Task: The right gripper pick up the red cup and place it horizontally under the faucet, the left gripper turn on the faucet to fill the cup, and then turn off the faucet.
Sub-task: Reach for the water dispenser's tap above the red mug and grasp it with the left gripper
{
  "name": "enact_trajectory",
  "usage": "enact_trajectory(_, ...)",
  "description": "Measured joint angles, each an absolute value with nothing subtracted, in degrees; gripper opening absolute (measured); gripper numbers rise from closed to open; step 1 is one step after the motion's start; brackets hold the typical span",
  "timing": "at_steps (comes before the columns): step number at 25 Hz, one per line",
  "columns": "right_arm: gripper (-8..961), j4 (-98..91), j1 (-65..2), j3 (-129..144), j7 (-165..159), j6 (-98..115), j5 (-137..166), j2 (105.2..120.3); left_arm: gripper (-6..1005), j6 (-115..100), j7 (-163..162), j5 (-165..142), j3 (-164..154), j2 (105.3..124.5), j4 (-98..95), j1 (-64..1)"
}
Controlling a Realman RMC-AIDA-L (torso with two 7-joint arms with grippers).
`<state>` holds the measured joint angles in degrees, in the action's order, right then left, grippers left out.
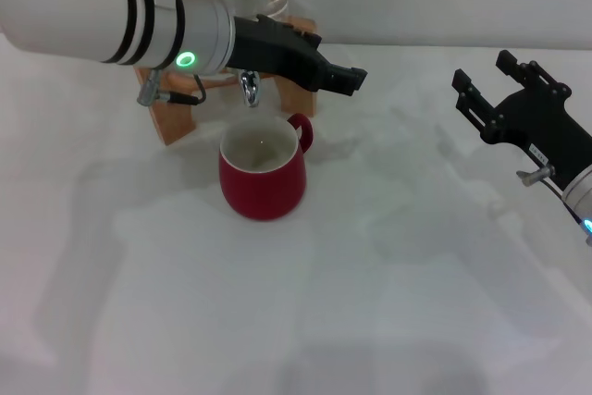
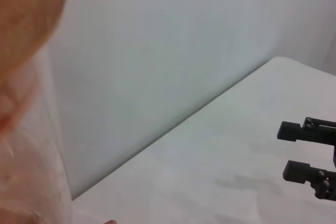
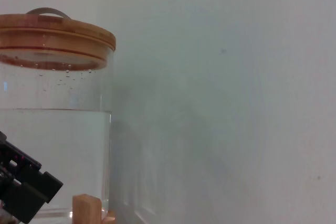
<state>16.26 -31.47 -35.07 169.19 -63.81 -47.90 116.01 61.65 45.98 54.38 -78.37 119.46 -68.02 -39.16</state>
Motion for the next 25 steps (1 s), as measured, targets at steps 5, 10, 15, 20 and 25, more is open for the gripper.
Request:
enact_trajectory(5, 636, 16.24, -31.46, -35.07, 169.20, -63.81, -47.90, 116.01, 842, 61.90, 45.84, 54.41, -78.47, 119.44, -68.74, -38.59)
enact_trajectory(10, 636, 16.25, -31.36, -35.07, 169.18, -63.81, -47.90, 116.04, 842, 62.56, 45.72, 54.50, -78.64, 119.44, -69.40, -38.32)
enact_trajectory(15, 636, 16.26, -31.36, -35.07, 169.10, -63.81, -47.90, 116.10, 842, 62.52, 45.74, 54.50, -79.31, 119.44, -70.80, -37.57)
enact_trajectory(20, 636, 16.26, -31.38, -34.98, 169.01, -63.81, -47.90, 116.11, 842, 59.03, 46.29, 54.54, -80.37, 119.44, -72.83, -35.56)
enact_trajectory(25, 636, 16.31, -31.51, -34.78, 168.93, -63.81, -47.90, 116.11, 841, 58.06, 46.86, 54.57, -80.90, 119.44, -72.33, -35.20)
